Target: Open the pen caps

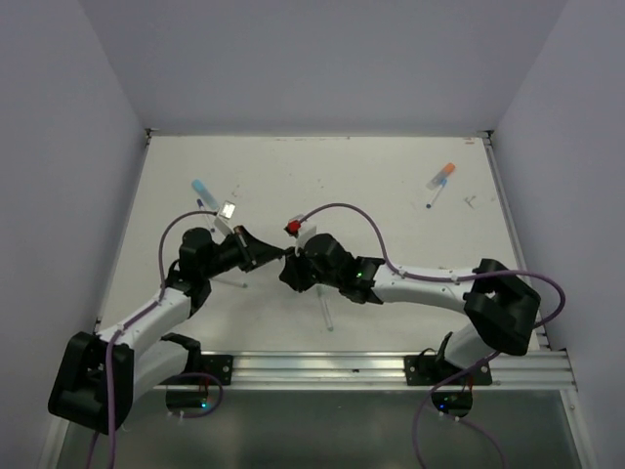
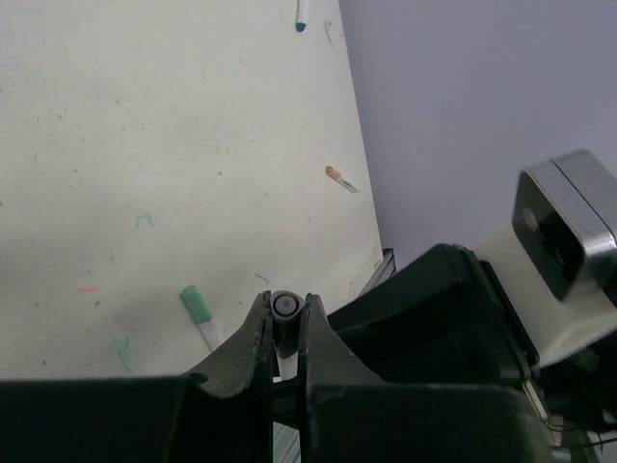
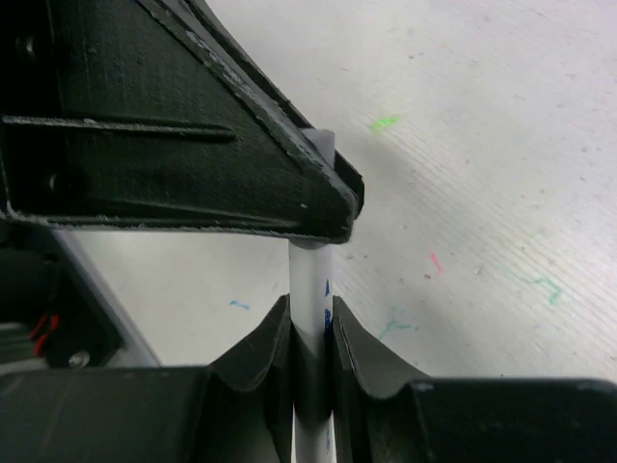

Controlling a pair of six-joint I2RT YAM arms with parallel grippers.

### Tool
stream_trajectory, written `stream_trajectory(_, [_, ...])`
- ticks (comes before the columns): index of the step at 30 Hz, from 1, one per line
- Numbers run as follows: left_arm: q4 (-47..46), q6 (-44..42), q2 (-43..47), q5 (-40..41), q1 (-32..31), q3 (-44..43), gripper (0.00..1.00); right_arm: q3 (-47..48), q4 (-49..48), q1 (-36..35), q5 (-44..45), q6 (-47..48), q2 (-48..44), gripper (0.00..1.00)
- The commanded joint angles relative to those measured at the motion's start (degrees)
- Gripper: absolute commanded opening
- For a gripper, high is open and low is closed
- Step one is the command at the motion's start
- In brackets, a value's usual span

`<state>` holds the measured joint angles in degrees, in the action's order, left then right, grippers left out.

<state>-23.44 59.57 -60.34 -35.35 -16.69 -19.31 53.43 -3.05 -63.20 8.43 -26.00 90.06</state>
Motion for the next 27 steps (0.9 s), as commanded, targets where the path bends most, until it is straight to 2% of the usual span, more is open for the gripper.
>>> stream_trajectory(1, [-8.5,-4.6,3.2,4.6,1.7,-2.3,0.0,-7.3,-6.6,6.3,-18.7,-1.9,-3.5,0.0])
stream_trajectory(2, [-8.6,-5.8,4.2,4.7,1.7,-1.6,0.0,-9.5,-11.9,8.5,-31.6,-4.6,-3.4,0.0])
stream_trajectory(4, [-8.0,-7.2,7.2,5.6,1.7,-0.8,0.0,-13.9,-25.2,13.8,-40.8,-12.5,-2.8,0.0])
stream_trajectory(5, [-7.9,-7.7,8.0,5.8,1.7,-0.4,0.0,-14.7,-27.9,14.8,-46.1,-14.4,-2.4,0.0])
stream_trajectory(7, [-4.6,-9.1,9.7,7.0,1.7,-0.6,0.0,-14.8,-30.6,16.0,-48.8,-16.9,-1.7,0.0])
stream_trajectory(10, [0.0,-9.5,10.1,9.7,2.0,-1.6,0.0,-12.7,-24.2,16.0,-43.9,-12.5,-3.6,0.0])
stream_trajectory(11, [1.8,-9.2,9.8,10.9,2.3,-2.7,0.0,-12.1,-16.2,16.1,-39.5,-10.2,-4.5,0.0])
stream_trajectory(12, [6.8,-8.3,9.1,13.4,2.5,-4.1,0.0,-11.1,-8.6,15.5,-31.9,-5.8,-6.8,0.0])
stream_trajectory(14, [9.3,-6.1,8.5,14.4,3.4,-4.3,0.0,-10.2,-2.3,14.0,-21.0,-2.1,-9.1,0.0])
stream_trajectory(15, [8.0,-4.6,8.4,14.4,3.9,-3.8,0.0,-10.1,-0.2,11.9,-16.8,0.7,-10.3,0.0])
stream_trajectory(16, [6.5,-1.2,8.3,14.0,4.2,-2.6,0.0,-10.0,2.8,10.6,-7.0,1.9,-12.4,0.0])
stream_trajectory(19, [3.0,4.3,6.2,13.1,5.0,-1.7,0.0,-9.9,7.3,4.9,8.5,5.7,-14.9,0.0])
stream_trajectory(21, [-3.0,5.6,4.5,11.8,5.3,-1.3,0.0,-11.1,6.7,4.8,8.9,4.7,-15.9,0.0])
stream_trajectory(22, [-3.4,4.9,2.4,10.2,5.2,-2.5,0.0,-11.7,6.3,7.0,7.9,4.3,-16.4,0.0])
stream_trajectory(25, [-0.5,-1.4,-1.5,9.3,5.2,-6.9,0.0,-9.8,8.2,11.4,4.4,3.0,-15.1,0.0])
stream_trajectory(26, [3.0,-3.5,-2.5,9.4,5.1,-8.2,0.0,-9.4,8.3,13.2,2.5,2.9,-13.7,0.0])
stream_trajectory(27, [4.7,-5.6,-3.5,9.6,4.8,-9.6,0.0,-8.4,8.1,16.6,1.0,3.1,-12.7,0.0])
